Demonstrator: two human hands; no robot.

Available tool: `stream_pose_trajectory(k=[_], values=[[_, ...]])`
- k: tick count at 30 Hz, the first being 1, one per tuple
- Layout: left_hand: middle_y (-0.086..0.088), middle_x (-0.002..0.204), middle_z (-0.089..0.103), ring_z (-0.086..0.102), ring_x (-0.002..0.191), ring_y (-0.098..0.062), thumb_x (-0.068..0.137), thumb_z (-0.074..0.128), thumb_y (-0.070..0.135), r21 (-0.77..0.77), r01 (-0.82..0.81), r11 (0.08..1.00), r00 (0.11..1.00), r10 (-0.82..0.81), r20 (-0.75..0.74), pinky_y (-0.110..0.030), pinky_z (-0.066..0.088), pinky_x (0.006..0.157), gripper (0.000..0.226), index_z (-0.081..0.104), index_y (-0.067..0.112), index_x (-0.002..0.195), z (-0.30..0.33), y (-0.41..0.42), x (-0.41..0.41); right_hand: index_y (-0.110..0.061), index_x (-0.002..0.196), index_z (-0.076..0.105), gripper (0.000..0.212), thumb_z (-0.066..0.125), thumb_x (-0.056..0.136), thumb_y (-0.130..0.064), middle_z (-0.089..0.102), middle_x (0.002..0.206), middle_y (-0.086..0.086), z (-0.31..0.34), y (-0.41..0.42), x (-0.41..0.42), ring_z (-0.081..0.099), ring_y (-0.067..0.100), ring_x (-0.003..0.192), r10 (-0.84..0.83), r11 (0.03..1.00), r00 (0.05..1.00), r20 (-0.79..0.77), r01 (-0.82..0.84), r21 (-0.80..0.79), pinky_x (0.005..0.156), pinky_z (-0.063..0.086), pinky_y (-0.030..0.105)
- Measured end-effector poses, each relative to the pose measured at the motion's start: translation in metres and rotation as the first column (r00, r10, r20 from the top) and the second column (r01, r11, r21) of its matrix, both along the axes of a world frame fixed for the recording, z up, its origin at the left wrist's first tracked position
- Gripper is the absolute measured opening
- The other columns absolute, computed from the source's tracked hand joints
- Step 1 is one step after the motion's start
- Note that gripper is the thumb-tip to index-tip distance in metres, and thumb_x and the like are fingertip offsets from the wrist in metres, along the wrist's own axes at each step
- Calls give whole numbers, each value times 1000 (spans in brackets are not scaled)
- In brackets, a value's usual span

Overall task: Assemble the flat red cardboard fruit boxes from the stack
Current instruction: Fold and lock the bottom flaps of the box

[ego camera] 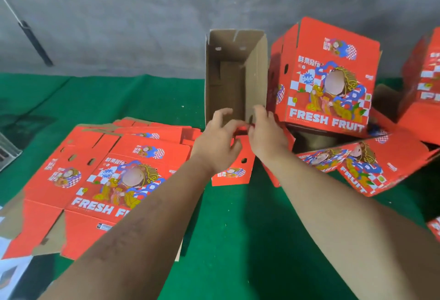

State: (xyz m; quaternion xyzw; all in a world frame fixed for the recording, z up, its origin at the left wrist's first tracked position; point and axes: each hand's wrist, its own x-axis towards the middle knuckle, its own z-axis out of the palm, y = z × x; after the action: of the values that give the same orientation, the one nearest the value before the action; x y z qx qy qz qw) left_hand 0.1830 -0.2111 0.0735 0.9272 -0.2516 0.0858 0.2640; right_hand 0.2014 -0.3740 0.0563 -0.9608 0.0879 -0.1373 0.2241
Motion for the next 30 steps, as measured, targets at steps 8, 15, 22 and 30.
stream_pose_trajectory(k=[8,15,22,30], values=[[-9,130,65,56,123,-28,96,60,7,-242,-104,965,995,100,-28,-37,40,111,33,70,11,127,-18,21,-1,-37,151,41,60,56,94,-49,15,164,8,-5,18,11,19,39,145,-124,985,974,-188,143,94,119,26,50],[-7,114,70,62,110,-25,97,61,9,-444,-391,806,920,322,-225,-35,47,99,22,73,10,116,-64,30,-35,-30,155,31,79,68,86,-18,28,152,6,-69,100,-72,30,34,133,29,983,999,31,-34,182,110,28,45],[-6,127,68,62,119,-23,96,60,15,-353,-668,655,734,501,-459,-26,44,95,28,70,16,123,-97,100,-69,-15,128,61,31,63,97,-12,68,115,8,-104,167,-75,65,28,101,279,679,934,-224,-27,733,89,55,43],[-5,174,3,3,156,-49,98,40,63,403,-500,767,589,642,-491,-57,-5,126,62,30,45,157,-142,161,-101,-18,107,69,14,70,95,-24,73,95,3,-128,225,-67,71,13,72,275,457,792,-545,391,799,57,55,24]])
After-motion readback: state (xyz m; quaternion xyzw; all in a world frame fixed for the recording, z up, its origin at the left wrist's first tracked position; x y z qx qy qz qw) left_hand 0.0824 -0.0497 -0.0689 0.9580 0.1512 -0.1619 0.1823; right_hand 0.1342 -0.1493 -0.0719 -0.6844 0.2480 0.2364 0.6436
